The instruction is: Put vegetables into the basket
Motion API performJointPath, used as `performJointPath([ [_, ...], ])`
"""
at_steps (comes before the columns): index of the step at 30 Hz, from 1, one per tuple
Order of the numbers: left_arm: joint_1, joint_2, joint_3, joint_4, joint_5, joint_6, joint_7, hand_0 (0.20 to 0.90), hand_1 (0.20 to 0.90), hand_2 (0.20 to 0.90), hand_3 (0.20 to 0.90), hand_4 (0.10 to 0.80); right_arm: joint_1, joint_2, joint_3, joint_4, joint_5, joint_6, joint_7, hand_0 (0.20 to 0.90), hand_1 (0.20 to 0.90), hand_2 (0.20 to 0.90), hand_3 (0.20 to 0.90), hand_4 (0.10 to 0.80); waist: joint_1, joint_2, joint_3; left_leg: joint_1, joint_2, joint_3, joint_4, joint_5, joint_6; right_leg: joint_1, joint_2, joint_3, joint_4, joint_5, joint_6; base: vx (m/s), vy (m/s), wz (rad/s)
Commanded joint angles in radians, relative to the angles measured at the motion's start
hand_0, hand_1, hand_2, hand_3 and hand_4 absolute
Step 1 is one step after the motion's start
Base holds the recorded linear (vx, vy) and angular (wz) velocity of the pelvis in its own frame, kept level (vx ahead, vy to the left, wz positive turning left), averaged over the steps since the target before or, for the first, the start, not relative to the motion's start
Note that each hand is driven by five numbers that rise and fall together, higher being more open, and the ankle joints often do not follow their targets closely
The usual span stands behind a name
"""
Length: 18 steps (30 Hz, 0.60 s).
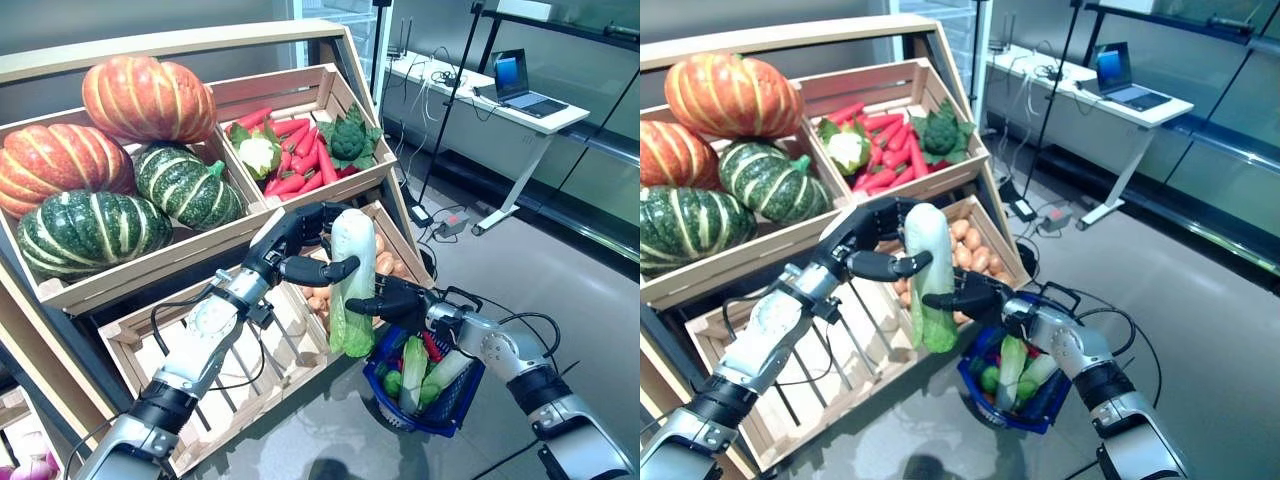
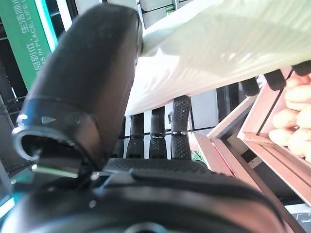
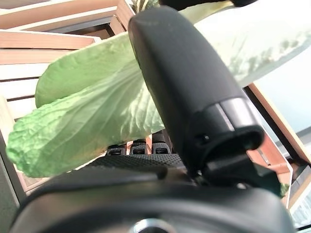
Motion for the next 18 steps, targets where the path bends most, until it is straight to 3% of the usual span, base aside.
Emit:
performJointPath([
  [1, -0.228, -0.118, -0.040, -0.090, -0.175, -0.130, -0.026, 0.300, 0.300, 0.300, 0.300, 0.400, -0.181, 0.083, 0.034, 0.052, 0.103, -0.018, 0.017, 0.900, 0.900, 0.900, 0.900, 0.800, 0.027, 0.015, -0.077, -0.008, -0.047, -0.009, 0.001, -0.062, 0.044, -0.049, 0.052, 0.006, 0.019, 0.028, -0.070, 0.000, 0.000, 0.00],
  [12, -0.295, -0.180, -0.099, -0.127, -0.222, -0.100, -0.004, 0.300, 0.300, 0.300, 0.300, 0.400, -0.238, 0.155, 0.073, 0.177, 0.147, -0.006, 0.012, 0.900, 0.900, 0.900, 0.900, 0.800, 0.033, 0.016, -0.083, -0.009, -0.049, -0.016, 0.001, -0.065, 0.045, -0.044, 0.050, 0.005, 0.012, 0.029, -0.071, -0.006, 0.003, 0.02],
  [14, -0.296, -0.183, -0.102, -0.127, -0.218, -0.094, -0.008, 0.300, 0.300, 0.300, 0.300, 0.400, -0.241, 0.165, 0.076, 0.176, 0.166, -0.024, 0.017, 0.300, 0.300, 0.300, 0.300, 0.400, 0.034, 0.018, -0.083, -0.008, -0.049, -0.017, 0.001, -0.066, 0.046, -0.043, 0.050, 0.005, 0.012, 0.028, -0.072, -0.014, 0.014, 0.11],
  [18, -0.288, -0.179, -0.101, -0.131, -0.224, -0.086, -0.020, 0.300, 0.300, 0.300, 0.300, 0.400, -0.235, 0.175, 0.067, 0.162, 0.214, -0.030, 0.059, 0.300, 0.300, 0.300, 0.300, 0.400, 0.037, 0.021, -0.086, -0.006, -0.051, -0.020, 0.001, -0.067, 0.045, -0.039, 0.049, 0.003, 0.009, 0.028, -0.072, -0.001, 0.003, 0.01],
])
